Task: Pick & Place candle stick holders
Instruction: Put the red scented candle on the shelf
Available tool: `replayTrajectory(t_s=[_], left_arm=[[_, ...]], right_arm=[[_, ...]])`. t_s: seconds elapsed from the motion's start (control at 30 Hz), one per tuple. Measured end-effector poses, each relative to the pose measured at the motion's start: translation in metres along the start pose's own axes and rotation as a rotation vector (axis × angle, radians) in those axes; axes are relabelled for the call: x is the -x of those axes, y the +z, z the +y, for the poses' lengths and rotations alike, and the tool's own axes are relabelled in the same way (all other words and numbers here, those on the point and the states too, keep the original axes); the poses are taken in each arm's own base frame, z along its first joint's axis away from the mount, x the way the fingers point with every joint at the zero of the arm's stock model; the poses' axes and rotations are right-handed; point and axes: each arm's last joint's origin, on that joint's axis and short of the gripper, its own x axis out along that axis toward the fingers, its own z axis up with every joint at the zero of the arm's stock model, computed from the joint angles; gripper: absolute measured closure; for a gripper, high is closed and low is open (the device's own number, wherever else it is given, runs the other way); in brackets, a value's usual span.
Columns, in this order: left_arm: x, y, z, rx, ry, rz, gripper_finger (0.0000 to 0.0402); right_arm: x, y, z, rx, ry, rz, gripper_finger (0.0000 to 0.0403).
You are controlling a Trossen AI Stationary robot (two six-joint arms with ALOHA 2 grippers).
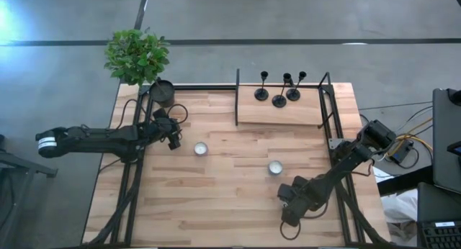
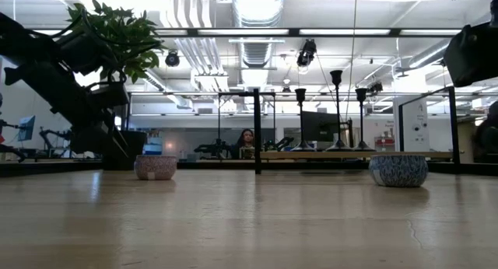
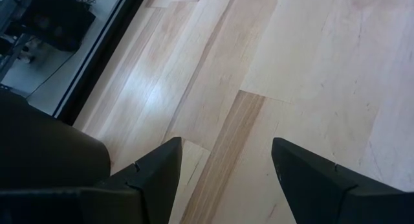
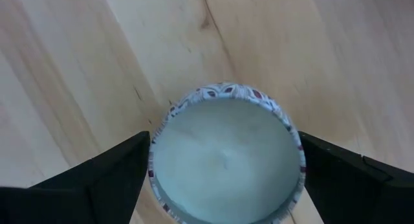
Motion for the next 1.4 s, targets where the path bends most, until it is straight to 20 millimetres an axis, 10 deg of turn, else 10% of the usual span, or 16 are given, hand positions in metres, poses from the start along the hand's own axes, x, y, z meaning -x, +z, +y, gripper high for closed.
replayTrajectory(t_s=[1.4], left_arm=[[0.0000,0.0000,0.0000,0.000,0.000,0.000,0.0156]], right_arm=[[0.0015,0.0036,-0.0015,-0.021,-0.010,-0.009,0.0104]])
